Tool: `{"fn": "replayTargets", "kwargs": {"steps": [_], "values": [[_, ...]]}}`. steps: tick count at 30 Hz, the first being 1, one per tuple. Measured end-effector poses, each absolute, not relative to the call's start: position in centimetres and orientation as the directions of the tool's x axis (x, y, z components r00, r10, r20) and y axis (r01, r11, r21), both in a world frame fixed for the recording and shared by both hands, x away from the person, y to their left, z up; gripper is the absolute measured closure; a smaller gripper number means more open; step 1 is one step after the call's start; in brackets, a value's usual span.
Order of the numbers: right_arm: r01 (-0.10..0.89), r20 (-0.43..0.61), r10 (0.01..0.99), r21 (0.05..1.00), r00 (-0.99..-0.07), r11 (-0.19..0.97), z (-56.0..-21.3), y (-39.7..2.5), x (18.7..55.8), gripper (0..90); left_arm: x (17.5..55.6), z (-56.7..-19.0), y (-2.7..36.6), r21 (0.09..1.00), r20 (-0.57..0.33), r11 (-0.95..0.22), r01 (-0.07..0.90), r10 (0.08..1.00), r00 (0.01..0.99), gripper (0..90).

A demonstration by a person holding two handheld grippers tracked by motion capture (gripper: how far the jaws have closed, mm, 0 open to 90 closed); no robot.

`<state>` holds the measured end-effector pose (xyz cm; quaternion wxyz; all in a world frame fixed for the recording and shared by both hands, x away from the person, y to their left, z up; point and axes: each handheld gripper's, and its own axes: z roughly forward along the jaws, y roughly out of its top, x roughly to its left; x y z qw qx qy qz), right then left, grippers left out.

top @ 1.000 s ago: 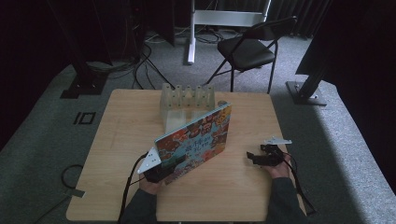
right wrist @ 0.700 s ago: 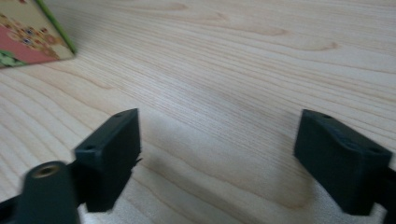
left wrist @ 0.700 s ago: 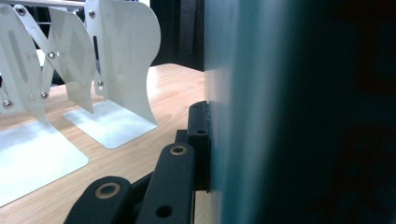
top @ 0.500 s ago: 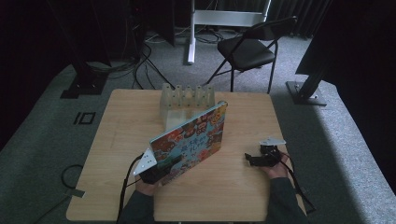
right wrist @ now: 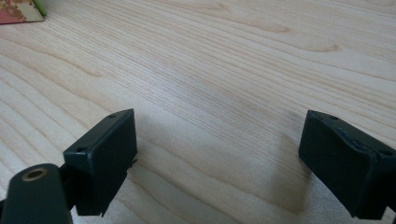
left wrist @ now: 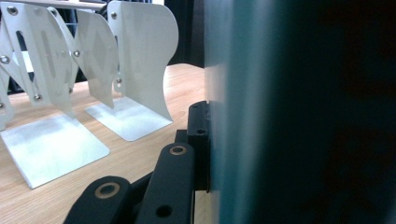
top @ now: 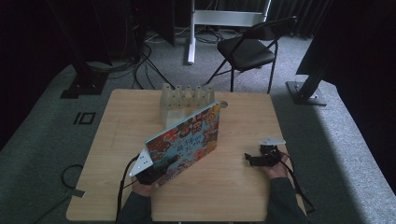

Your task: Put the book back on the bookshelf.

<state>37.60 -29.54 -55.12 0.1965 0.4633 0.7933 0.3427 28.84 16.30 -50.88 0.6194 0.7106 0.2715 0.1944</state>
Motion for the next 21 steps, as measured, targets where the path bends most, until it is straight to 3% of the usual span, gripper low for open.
{"fn": "replayTargets", "kwargs": {"steps": [21], "values": [[0.599,0.006,0.869,0.726,-0.495,0.337,-55.1,-29.5,37.6,11.1,28.3,-50.9,17.7,0.985,-0.064,-0.074,0.153,0.671,0.739,80.6]]}}
